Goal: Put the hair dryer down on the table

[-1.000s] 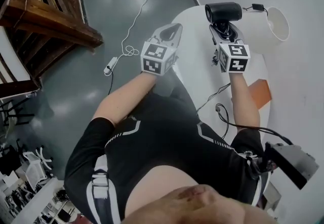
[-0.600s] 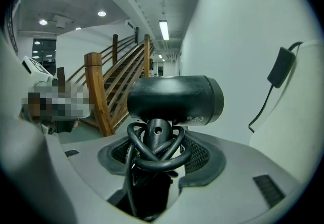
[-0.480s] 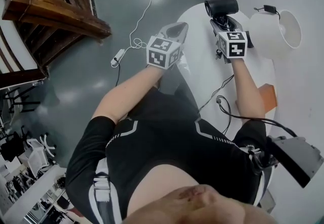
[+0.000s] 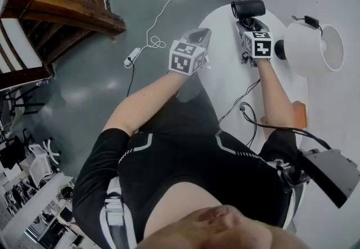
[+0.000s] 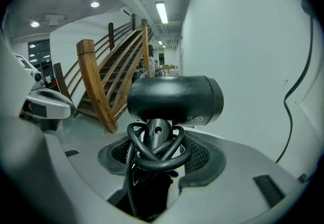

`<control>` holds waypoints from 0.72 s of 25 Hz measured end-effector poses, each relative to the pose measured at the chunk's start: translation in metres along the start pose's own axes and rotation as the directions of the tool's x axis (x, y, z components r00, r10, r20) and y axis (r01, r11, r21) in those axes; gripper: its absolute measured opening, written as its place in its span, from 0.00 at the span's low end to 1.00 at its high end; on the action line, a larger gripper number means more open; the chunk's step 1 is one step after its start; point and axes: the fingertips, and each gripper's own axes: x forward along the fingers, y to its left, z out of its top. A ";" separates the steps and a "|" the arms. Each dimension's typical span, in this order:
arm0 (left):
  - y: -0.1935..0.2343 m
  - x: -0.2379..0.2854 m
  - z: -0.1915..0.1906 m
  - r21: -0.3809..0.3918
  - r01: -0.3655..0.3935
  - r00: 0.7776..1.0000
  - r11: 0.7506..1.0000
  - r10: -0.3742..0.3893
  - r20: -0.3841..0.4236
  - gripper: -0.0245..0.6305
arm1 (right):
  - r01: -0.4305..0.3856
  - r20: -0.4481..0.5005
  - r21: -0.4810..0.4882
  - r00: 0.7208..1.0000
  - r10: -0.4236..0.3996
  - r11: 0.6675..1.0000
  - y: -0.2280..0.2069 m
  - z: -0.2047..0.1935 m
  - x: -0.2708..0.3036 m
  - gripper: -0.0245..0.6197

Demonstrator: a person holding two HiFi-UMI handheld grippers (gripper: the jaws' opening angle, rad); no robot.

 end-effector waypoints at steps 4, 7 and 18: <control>0.004 0.015 -0.007 -0.015 -0.001 1.000 1.000 0.001 -0.016 0.08 | -0.016 -0.046 0.013 0.999 0.017 1.000 -0.005 -0.018 0.026 0.45; 0.010 0.021 -0.013 -0.028 -0.012 0.999 1.000 0.011 -0.036 0.08 | -0.022 -0.074 0.025 0.997 0.023 0.999 -0.008 -0.029 0.043 0.45; 0.015 0.042 -0.026 -0.041 -0.018 0.997 0.999 0.014 -0.077 0.08 | -0.035 -0.159 0.058 0.986 0.044 0.998 -0.020 -0.059 0.086 0.45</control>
